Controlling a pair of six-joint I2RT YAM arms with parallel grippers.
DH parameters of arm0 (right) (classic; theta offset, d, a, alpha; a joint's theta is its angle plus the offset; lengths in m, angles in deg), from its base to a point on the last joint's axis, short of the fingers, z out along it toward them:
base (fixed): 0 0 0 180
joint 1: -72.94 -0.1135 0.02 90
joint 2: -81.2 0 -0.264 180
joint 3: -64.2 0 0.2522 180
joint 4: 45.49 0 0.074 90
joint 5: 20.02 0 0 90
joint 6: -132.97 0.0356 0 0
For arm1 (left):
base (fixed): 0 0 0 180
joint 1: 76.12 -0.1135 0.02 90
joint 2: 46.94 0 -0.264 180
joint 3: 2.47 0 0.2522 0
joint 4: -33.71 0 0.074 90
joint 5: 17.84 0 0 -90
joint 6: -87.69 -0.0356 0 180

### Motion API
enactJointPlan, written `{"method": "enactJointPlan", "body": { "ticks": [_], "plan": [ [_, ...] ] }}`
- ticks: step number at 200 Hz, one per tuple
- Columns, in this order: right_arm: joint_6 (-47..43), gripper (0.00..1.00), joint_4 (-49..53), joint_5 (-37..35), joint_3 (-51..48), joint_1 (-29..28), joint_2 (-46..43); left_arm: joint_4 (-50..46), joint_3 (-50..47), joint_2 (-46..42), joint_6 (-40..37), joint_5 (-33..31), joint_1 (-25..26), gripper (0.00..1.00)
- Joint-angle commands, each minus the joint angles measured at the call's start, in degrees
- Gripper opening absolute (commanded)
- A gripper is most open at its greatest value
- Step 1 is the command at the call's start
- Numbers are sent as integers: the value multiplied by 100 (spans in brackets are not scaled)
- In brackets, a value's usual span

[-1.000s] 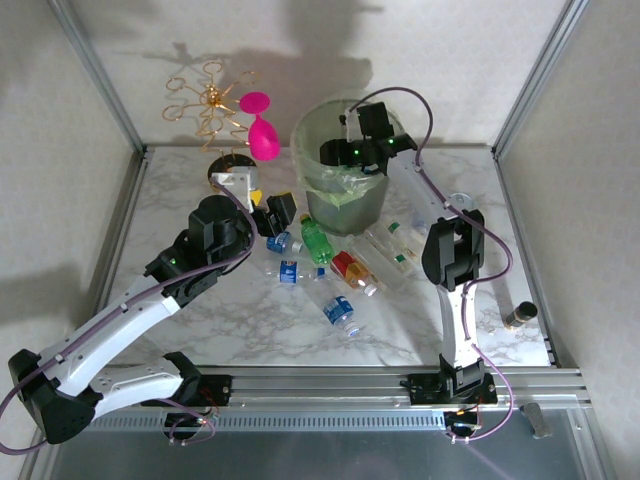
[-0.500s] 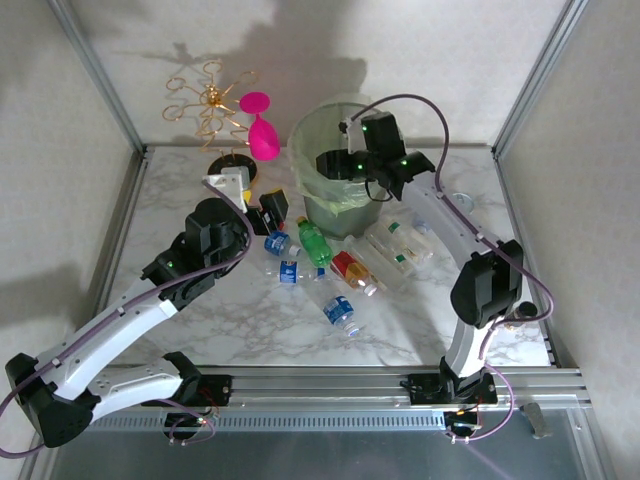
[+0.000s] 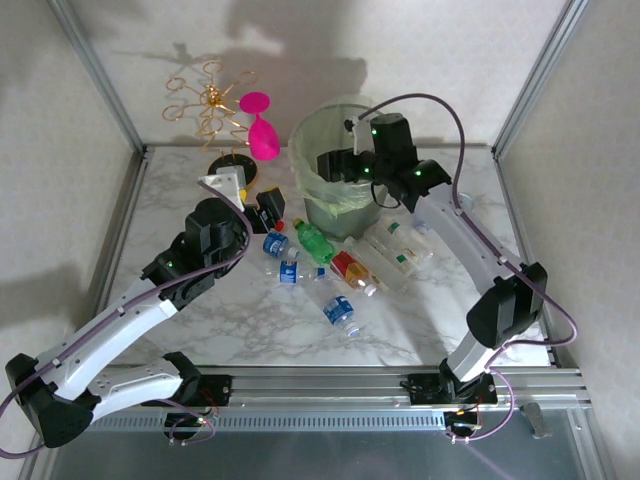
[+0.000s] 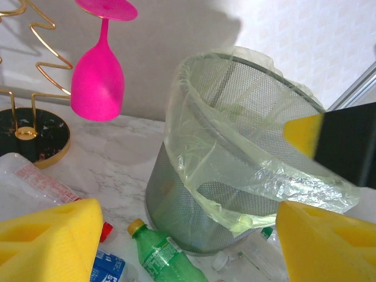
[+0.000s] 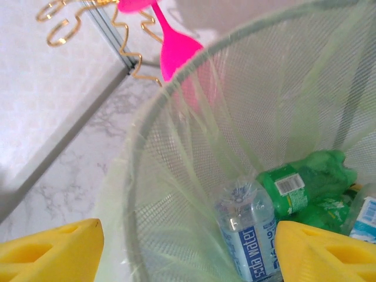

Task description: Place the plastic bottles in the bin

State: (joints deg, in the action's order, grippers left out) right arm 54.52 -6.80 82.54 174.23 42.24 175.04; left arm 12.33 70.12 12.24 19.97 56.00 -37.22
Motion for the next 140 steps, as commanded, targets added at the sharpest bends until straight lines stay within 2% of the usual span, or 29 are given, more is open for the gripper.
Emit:
{"method": "enactJointPlan", "body": {
  "ticks": [1, 36, 52, 70, 104, 140],
  "plan": [
    [-31, 77, 114, -252, 270, -40, -330, -179, 240, -47, 249, -63, -28, 77],
    [239, 75, -176, -369, -284, -33, -1092, -412, 187, -43, 933, -42, -219, 81],
    [411, 74, -395, -564, -728, -38, -1572, -514, 62, 4, 1446, 346, -612, 83],
    [584, 73, -603, -700, -1348, -37, -2163, -545, -135, 143, 2028, 1128, -1269, 84],
    [778, 73, -770, -1072, -2416, -36, -3013, -1324, -6, 943, 3204, 1248, -1907, 84],
    [932, 73, -807, -1431, -3220, -33, -3434, -1306, 63, 1912, 3956, 1642, -2026, 82]
  ]
}}
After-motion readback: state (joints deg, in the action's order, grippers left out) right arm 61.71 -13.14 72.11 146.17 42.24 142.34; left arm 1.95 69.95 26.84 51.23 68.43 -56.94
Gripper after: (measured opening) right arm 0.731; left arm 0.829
